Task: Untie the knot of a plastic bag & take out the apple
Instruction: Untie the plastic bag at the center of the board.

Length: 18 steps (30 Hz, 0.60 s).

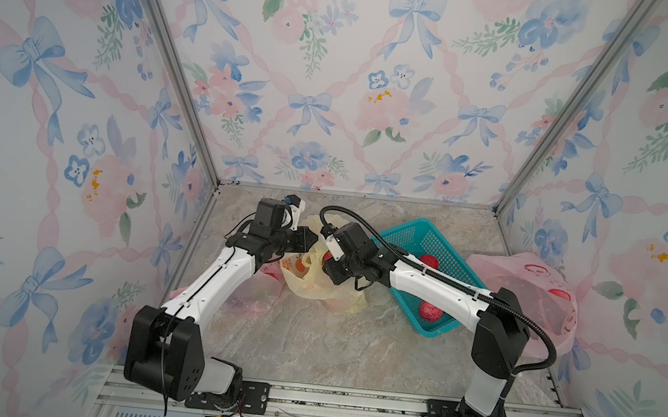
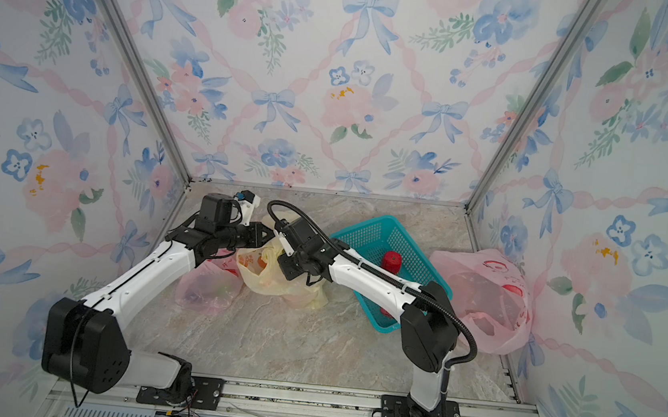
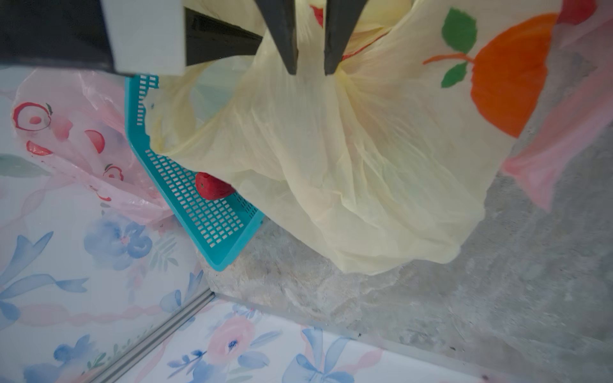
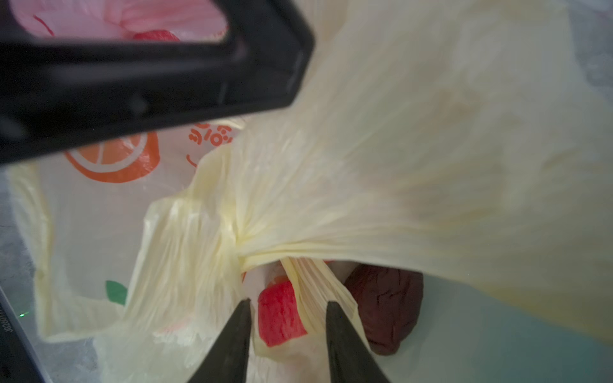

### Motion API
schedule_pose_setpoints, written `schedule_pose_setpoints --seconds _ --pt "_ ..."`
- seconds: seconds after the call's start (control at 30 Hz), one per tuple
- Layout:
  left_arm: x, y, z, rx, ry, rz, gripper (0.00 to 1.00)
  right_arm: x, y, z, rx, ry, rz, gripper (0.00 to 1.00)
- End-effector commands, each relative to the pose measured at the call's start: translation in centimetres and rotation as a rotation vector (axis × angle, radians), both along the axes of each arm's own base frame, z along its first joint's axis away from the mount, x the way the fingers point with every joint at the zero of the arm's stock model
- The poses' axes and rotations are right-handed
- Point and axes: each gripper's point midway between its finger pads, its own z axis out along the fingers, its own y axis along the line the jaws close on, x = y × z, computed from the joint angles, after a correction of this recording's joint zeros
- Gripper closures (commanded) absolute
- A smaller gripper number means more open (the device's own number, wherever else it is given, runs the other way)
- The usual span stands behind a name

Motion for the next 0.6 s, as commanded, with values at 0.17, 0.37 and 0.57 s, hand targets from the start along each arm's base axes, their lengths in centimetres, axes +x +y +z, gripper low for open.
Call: schedule_pose_setpoints --seconds 0.17,0.37,0.57 --pt "3.4 -4.2 -2.7 -0.006 0.017 -0.119 0.85 -2.2 -2.3 -1.9 -0.063 0.048 0.007 0.61" --pt "6.0 -3.3 -9.7 0.100 0.129 -0.044 0.89 -4.5 -4.5 -3.2 -0.125 0.093 0.044 0.63" --pt "8.1 1.3 -13.1 0.257 0.134 0.165 0.89 -6.7 -7.9 -7.0 -0.235 0.211 0.000 0.67"
